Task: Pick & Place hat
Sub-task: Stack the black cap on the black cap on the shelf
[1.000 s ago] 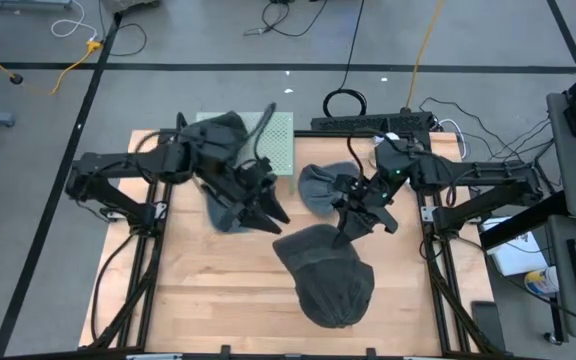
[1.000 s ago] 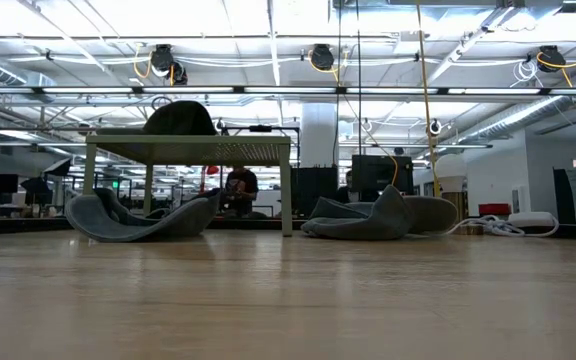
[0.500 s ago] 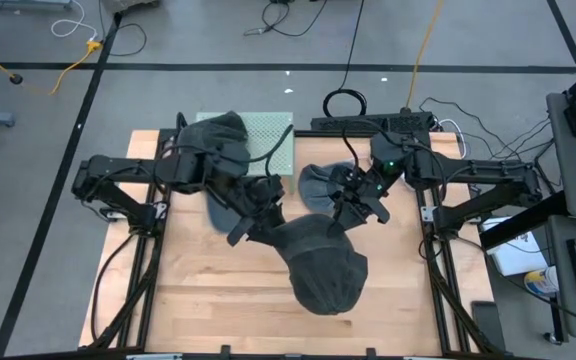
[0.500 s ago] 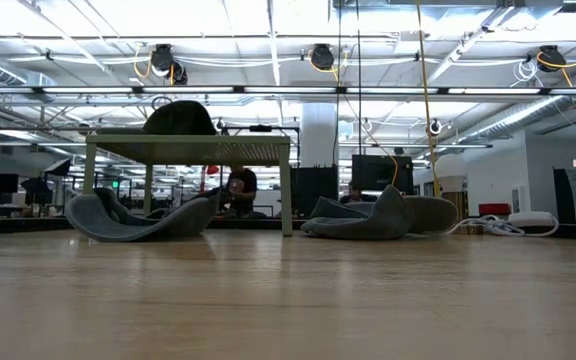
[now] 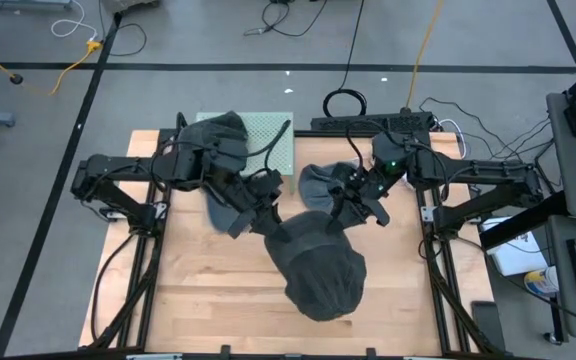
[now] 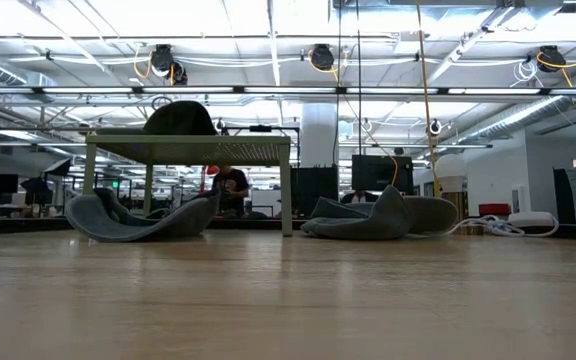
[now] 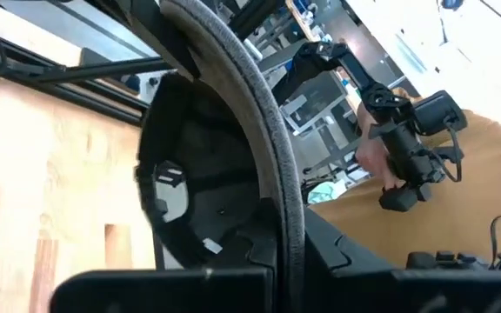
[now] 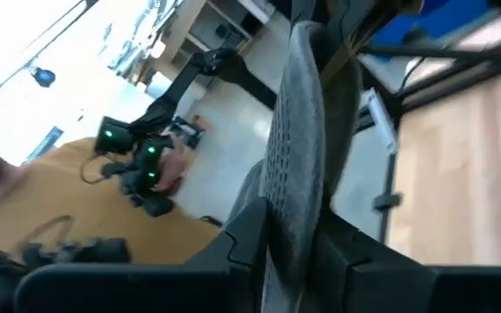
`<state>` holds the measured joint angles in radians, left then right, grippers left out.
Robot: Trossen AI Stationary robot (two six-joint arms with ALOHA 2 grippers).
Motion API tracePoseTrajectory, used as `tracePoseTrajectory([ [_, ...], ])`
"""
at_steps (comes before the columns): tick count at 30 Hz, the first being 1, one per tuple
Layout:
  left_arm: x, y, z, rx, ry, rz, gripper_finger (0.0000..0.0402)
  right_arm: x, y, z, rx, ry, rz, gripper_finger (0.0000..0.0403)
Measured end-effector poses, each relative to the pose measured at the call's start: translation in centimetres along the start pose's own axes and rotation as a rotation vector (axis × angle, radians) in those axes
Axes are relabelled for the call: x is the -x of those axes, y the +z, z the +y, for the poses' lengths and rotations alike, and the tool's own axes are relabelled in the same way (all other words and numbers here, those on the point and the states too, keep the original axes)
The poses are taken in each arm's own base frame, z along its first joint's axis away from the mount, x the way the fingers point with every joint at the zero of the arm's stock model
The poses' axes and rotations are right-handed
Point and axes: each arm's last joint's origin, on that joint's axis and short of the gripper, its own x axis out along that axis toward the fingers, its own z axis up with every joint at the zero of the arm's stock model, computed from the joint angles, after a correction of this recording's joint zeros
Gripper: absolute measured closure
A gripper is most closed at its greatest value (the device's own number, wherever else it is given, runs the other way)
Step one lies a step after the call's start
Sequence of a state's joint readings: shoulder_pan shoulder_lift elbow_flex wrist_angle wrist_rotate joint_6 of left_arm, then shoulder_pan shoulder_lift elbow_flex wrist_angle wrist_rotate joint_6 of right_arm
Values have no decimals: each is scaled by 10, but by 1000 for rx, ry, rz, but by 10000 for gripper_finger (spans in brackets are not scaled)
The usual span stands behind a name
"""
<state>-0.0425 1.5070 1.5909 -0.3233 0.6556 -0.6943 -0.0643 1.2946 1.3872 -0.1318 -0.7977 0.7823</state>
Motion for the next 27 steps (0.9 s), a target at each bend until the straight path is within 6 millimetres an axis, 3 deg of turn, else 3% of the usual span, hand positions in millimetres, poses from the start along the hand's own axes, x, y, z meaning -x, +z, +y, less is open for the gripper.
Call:
tracePoseTrajectory([
  [5, 12, 4, -1, 44, 21, -31, 393, 22, 8, 4, 126, -39, -79, 317],
  [14, 47, 6, -12, 136, 49, -68, 393, 75, 13, 32, 433, -107, -222, 253],
  [27, 99, 29, -21, 226, 96, -389, 393, 102, -1, 69, 996, -173, -289, 254],
])
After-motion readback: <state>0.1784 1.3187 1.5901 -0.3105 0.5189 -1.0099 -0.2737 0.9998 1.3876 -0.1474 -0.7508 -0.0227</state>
